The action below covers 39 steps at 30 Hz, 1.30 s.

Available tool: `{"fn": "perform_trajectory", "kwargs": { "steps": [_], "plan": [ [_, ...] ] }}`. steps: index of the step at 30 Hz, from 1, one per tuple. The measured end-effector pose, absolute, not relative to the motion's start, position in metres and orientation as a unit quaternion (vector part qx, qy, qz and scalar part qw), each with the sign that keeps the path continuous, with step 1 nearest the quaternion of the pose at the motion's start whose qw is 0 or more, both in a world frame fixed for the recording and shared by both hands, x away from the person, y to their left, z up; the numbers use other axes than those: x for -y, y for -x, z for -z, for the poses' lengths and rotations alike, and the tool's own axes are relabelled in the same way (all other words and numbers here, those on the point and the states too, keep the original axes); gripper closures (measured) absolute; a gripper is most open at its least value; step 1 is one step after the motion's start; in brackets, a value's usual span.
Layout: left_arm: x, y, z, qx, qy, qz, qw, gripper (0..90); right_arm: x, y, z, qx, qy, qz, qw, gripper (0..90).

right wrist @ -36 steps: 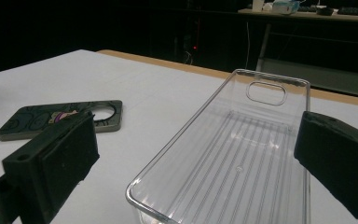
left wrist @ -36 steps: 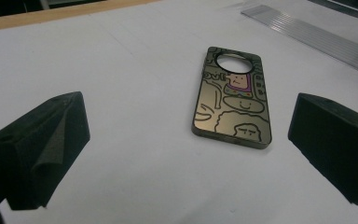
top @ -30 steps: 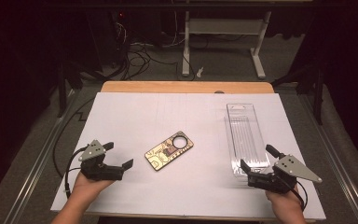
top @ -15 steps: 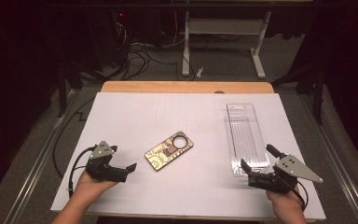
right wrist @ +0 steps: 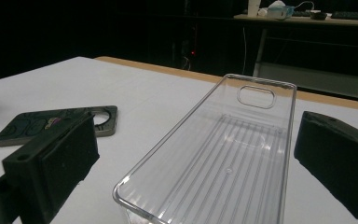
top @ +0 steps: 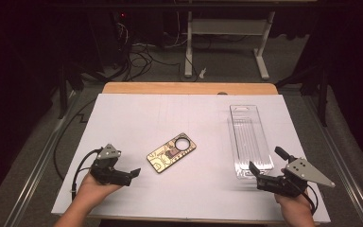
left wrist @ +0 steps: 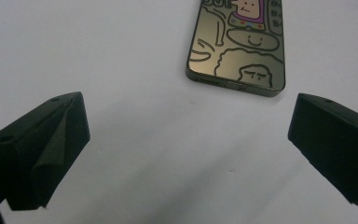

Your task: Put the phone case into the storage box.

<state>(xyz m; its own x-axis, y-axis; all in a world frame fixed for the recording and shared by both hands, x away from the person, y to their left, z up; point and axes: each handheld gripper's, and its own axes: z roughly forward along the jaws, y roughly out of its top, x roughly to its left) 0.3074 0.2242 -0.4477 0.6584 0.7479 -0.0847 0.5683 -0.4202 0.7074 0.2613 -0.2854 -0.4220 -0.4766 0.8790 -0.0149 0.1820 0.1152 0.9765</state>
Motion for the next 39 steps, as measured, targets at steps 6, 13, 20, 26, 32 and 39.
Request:
{"fn": "perform_trajectory", "kwargs": {
  "steps": [6, 13, 20, 26, 32, 39],
  "plan": [
    [-0.217, -0.308, 0.447, -0.390, -0.843, -0.117, 0.351, 0.2, 0.287, -0.260, 0.421, -0.670, -0.394, -0.537, 0.327, 0.1],
    [-0.213, -0.312, 0.445, -0.385, -0.855, -0.105, 0.332, 0.2, 0.284, -0.262, 0.423, -0.675, -0.392, -0.535, 0.324, 0.1],
    [-0.211, -0.316, 0.445, -0.389, -0.860, -0.087, 0.318, 0.2, 0.282, -0.261, 0.423, -0.678, -0.387, -0.534, 0.325, 0.1],
    [-0.207, -0.317, 0.447, -0.384, -0.867, -0.066, 0.311, 0.2, 0.282, -0.262, 0.424, -0.679, -0.389, -0.531, 0.324, 0.1],
    [-0.200, -0.318, 0.448, -0.376, -0.873, -0.060, 0.304, 0.2, 0.277, -0.263, 0.426, -0.685, -0.384, -0.527, 0.324, 0.1],
    [-0.192, -0.319, 0.444, -0.370, -0.883, -0.056, 0.283, 0.2, 0.277, -0.262, 0.425, -0.683, -0.385, -0.530, 0.322, 0.1]
  ]
}}
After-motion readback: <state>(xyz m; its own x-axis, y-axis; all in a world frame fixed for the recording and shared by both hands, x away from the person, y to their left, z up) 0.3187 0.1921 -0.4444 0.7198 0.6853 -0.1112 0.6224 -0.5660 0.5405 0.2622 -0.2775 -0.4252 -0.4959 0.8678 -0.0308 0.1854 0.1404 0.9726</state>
